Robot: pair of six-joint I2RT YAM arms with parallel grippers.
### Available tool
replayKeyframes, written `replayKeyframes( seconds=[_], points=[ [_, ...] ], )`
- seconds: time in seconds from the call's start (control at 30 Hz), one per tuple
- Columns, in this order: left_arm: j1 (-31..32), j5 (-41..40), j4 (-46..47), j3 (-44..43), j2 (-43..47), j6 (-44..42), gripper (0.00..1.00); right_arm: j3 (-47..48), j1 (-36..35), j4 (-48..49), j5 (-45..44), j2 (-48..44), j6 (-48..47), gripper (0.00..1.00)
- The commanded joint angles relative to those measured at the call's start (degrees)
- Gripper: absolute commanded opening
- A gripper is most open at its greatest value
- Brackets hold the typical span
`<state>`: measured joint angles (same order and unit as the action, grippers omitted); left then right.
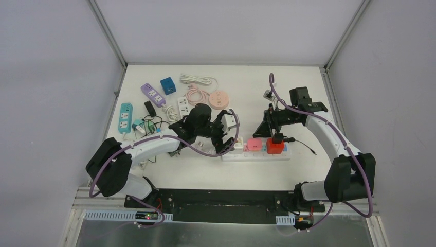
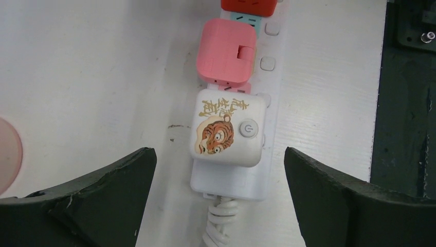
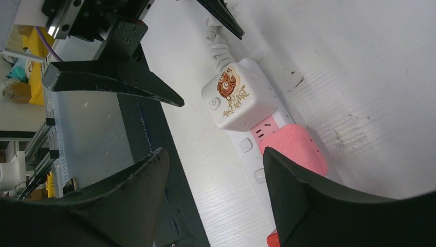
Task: Pull the plug off the socket
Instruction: Remove the plug from the socket.
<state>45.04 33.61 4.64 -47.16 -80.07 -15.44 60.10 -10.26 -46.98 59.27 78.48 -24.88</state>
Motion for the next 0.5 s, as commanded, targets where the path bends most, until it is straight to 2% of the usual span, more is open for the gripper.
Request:
replayKeyframes(
  seconds=[0.0,0.13,0.33,0.47],
  points=[
    [0.86,4.52,4.14,-3.99,-3.43,-4.6,0.99,0.67,0.35,2.6,0.4,-0.65,0.67,0.7],
    [1.28,4.46,3.59,-4.81,-5.75,-5.74,0.99,0.59,0.33,2.46,0.35,-0.34,0.5,0.68],
    [1.45,4.34,2.87,-6.66,-8.88,-6.56,0.98,0.87,0.34,1.77,0.25,0.13,0.01,0.49],
    [2.55,4.54,2.86,-7.32,-10.35,-6.28,0.96,1.08,0.36,1.61,0.06,0.81,-0.08,0.43]
  ],
)
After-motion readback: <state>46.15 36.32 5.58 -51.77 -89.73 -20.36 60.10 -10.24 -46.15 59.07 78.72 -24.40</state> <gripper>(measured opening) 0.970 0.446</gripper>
